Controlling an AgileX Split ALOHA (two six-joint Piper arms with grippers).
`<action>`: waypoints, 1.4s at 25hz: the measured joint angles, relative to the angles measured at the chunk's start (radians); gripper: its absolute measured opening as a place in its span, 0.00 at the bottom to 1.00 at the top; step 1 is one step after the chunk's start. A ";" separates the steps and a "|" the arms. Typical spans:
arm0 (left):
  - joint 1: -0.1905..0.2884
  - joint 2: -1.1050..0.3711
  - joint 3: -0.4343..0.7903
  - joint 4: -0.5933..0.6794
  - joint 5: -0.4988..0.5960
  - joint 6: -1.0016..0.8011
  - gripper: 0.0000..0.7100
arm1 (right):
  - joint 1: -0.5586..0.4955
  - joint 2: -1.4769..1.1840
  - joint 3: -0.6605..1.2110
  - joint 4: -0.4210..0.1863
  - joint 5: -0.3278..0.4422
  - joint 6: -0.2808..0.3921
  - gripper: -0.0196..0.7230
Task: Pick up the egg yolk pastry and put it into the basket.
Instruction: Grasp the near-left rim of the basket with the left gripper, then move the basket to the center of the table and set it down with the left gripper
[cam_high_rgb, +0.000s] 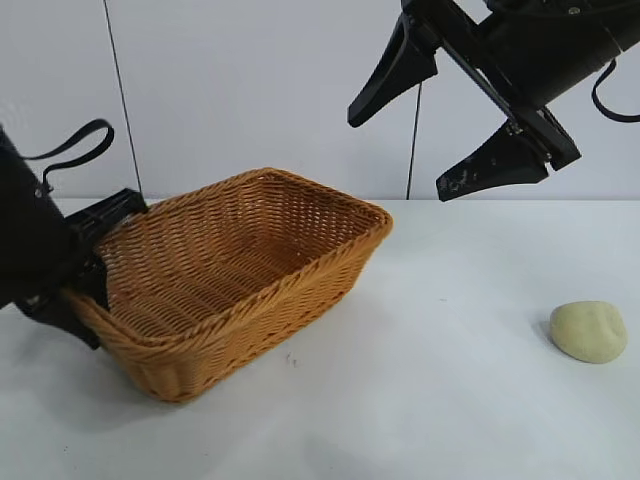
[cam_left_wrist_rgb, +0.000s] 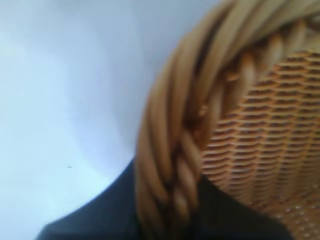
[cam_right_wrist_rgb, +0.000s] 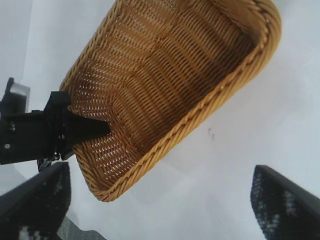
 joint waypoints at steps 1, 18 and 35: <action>0.002 0.004 -0.030 0.000 0.029 0.037 0.12 | 0.000 0.000 0.000 0.000 0.001 0.000 0.96; 0.037 0.207 -0.387 0.011 0.416 0.638 0.12 | 0.000 0.000 0.000 0.000 0.018 0.000 0.96; 0.038 0.308 -0.392 -0.049 0.329 0.676 0.12 | 0.000 0.000 0.000 0.000 0.018 0.000 0.96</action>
